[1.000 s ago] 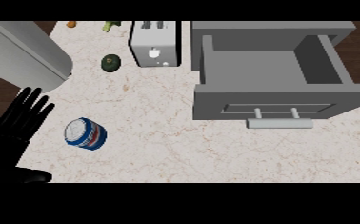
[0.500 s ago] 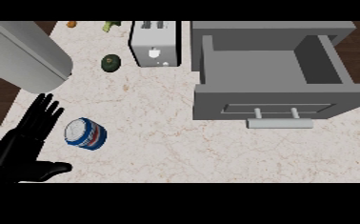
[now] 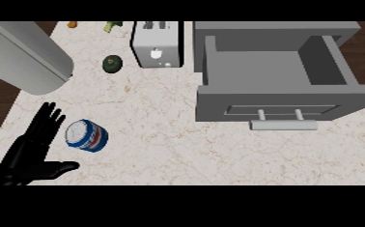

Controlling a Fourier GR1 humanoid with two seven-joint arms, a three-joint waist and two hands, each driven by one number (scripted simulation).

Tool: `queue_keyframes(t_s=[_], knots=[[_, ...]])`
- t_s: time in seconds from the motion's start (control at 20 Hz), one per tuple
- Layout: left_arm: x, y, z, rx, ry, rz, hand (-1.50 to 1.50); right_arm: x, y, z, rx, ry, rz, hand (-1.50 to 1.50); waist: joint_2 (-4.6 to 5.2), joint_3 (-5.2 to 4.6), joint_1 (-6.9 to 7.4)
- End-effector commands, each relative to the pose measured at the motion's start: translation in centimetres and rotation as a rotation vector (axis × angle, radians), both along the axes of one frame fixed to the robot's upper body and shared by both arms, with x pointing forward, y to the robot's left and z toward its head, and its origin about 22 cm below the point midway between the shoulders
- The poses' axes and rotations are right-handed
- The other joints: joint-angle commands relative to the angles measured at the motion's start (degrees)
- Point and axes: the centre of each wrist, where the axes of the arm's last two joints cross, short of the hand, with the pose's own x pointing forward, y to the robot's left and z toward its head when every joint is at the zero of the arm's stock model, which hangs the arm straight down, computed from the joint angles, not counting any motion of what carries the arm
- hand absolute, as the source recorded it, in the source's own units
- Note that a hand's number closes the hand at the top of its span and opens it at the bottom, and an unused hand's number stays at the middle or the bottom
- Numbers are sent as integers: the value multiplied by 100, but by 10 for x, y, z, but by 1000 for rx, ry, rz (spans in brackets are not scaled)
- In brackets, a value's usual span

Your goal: Pick up the can, place it into the drawer and close the drawer

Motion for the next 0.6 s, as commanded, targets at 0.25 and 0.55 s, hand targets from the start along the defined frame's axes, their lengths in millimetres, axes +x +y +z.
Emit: queue_keyframes(t_s=[0.25,0.55], knots=[[0,24,-53,-1,15,-2,-150,-12,2,7,-1,-6,1,-150,4,-4,-26],[-4,17,-69,-33,64,-3,-150,-3,-10,5,6,-12,-9,-150,1,0,3]])
